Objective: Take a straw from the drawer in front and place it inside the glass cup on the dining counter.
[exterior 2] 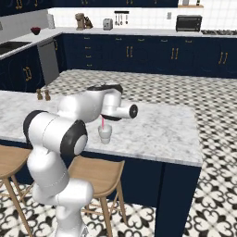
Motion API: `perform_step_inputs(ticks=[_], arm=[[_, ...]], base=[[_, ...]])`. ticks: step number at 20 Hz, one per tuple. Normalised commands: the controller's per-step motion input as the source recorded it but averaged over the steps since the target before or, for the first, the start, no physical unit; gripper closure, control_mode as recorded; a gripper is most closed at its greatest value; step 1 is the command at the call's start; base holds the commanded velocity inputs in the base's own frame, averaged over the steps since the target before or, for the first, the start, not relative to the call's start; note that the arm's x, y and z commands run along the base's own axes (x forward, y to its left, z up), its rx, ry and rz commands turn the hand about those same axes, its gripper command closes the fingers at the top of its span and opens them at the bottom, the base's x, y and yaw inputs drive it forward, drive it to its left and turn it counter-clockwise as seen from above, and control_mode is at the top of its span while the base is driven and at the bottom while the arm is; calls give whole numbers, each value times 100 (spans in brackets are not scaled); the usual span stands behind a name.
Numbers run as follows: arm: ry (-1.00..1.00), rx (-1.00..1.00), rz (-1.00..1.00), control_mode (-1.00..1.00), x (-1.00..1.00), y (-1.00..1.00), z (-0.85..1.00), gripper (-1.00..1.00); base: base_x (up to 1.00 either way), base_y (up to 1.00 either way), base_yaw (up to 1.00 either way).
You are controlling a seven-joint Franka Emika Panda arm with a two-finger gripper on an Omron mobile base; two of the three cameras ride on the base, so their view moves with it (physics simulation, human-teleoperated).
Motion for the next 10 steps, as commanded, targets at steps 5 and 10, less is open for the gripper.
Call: perform_step_inputs(ticks=[5,10], arm=[[-2,0,1,-100,25,-12,-23,100],[-3,0,2,-100,26,-8,-18,100]], base=[[0,0,0],[0,0,0]])
